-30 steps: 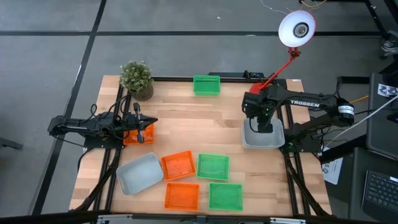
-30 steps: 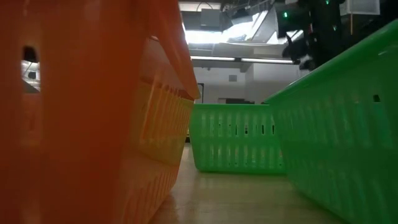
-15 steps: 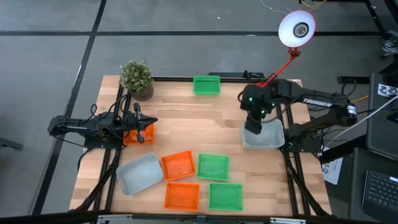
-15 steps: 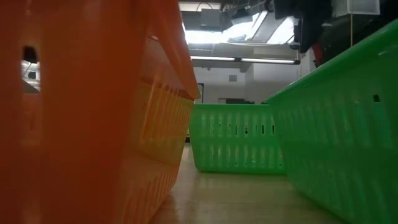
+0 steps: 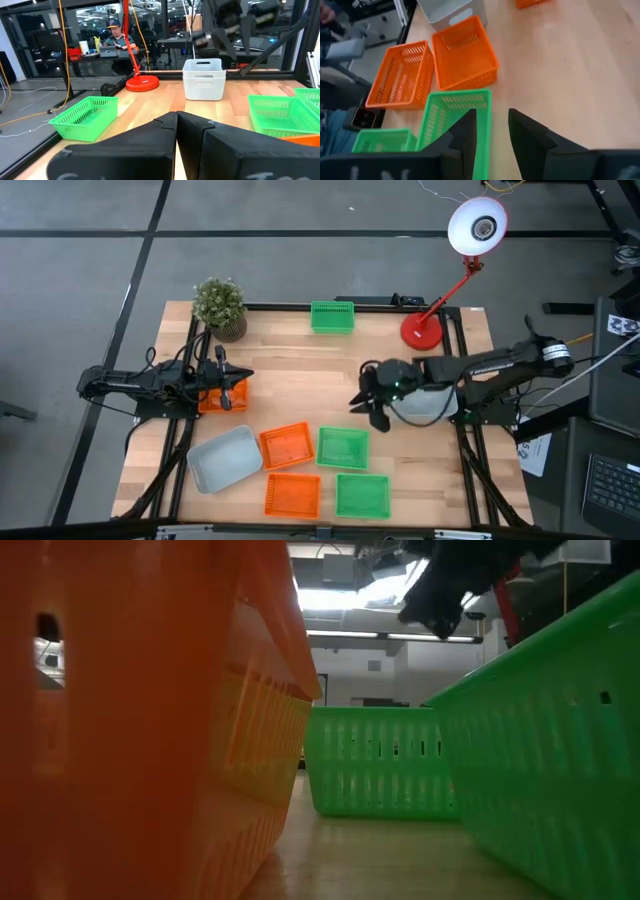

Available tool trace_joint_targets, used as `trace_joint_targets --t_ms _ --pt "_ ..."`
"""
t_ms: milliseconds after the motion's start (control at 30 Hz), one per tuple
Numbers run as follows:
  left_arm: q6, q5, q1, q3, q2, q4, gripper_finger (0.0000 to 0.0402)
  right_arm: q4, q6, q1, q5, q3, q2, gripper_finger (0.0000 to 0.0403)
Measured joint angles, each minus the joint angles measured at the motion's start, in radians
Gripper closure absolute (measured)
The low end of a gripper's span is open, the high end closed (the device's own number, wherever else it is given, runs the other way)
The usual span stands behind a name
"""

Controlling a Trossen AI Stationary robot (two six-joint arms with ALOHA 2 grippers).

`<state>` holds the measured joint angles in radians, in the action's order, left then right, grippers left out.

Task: Stack baskets by color
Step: Stack the center green bin onto the top center green bin

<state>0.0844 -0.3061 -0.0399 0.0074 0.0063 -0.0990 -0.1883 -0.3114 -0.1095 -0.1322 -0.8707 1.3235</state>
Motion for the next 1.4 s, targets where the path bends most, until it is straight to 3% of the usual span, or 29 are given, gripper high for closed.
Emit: trace_joint_targets --t_ms 133,467,800,1400 --pt "0.000 0.000 0.000 0.000 0.000 0.001 0.0401 0.095 -0.081 -0.045 0.046 0.058 0.061 0.0292" --pt "-0.001 0.000 0.000 0.000 0.000 0.014 0.0401 0.092 -0.077 -0.106 0.097 0.002 0.246 0.0292" --pt "-0.002 0.000 0.000 0.000 0.000 0.014 0.0401 0.120 -0.072 -0.112 0.178 -0.003 0.289 0.0292" --pt "-0.003 0.000 0.000 0.000 0.000 0.016 0.0401 0.118 -0.052 -0.137 0.183 -0.003 0.345 0.0292"
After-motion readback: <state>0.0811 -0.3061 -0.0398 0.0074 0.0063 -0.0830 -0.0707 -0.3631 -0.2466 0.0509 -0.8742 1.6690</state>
